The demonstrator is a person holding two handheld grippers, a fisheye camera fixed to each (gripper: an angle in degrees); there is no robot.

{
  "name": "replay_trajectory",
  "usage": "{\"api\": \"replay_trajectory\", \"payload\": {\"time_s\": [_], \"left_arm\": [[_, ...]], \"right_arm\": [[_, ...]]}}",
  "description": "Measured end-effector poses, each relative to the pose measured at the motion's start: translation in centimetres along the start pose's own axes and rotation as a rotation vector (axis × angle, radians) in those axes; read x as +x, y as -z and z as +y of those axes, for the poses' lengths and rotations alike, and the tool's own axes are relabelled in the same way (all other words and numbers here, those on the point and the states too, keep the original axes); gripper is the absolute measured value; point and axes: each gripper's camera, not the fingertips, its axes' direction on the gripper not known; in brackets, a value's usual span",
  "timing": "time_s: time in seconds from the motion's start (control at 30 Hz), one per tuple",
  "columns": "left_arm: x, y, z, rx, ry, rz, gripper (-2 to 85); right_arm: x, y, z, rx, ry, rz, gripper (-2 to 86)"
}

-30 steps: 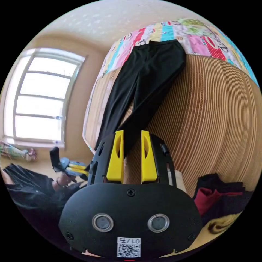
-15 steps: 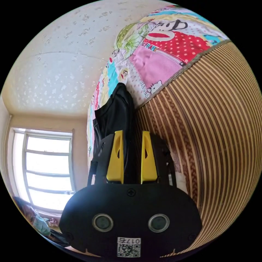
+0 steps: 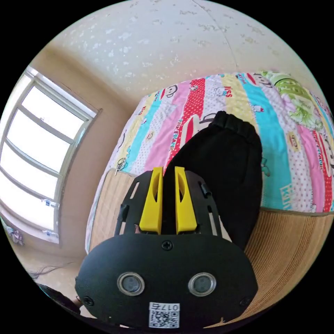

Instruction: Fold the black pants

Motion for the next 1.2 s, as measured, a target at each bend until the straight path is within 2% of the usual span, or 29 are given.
{"api": "replay_trajectory", "payload": {"time_s": [0.03,0.1,0.2,0.27,0.33,0.47,0.57,0.7,0.9,1.0,1.07,1.13,1.2], "left_arm": [[-1.2,0.6,-0.4,-0.005,0.031,-0.128,0.7],[-2.8,0.7,-1.1,-0.011,0.075,-0.251,0.7],[-3.4,-0.5,-2.2,-0.039,0.044,-0.326,0.7],[-2.9,-1.4,-2.7,-0.044,0.015,-0.359,0.8],[-2.0,-2.3,-3.4,-0.058,0.005,-0.38,1.0],[-0.5,-3.2,-4.0,-0.067,-0.017,-0.393,1.2],[0.9,-4.0,-4.9,-0.096,-0.025,-0.423,1.2],[2.5,-5.0,-6.4,-0.148,-0.046,-0.458,1.0],[3.5,-5.3,-7.9,-0.181,-0.018,-0.423,0.8],[4.2,-5.5,-8.4,-0.193,0.047,-0.418,1.0],[5.3,-5.8,-8.8,-0.24,0.023,-0.423,1.0],[7.7,-5.6,-9.1,-0.292,-0.055,-0.295,0.9],[9.9,-5.1,-8.9,-0.3,-0.128,-0.177,0.8]], "right_arm": [[0.0,-2.6,0.1,-0.031,0.036,-0.067,2.7],[-0.3,-4.5,1.8,-0.033,0.067,-0.075,2.7],[-1.5,-3.3,8.8,-0.048,0.228,-0.173,3.1],[-1.7,-0.9,17.6,-0.139,0.351,-0.192,3.2],[-0.8,0.6,24.6,-0.224,0.361,-0.186,3.5],[2.6,1.8,39.7,-0.396,0.118,-0.269,5.3],[3.6,2.5,46.2,-0.388,-0.113,-0.321,7.3],[2.5,2.5,49.0,-0.344,-0.228,-0.355,7.6],[1.8,0.4,51.0,-0.419,-0.261,-0.331,9.8],[2.3,-0.1,50.6,-0.425,-0.261,-0.355,7.7],[3.1,0.3,50.1,-0.401,-0.278,-0.441,4.5],[3.4,2.9,49.8,-0.308,-0.294,-0.496,3.3],[3.5,5.7,49.7,-0.266,-0.311,-0.465,2.8]]}}
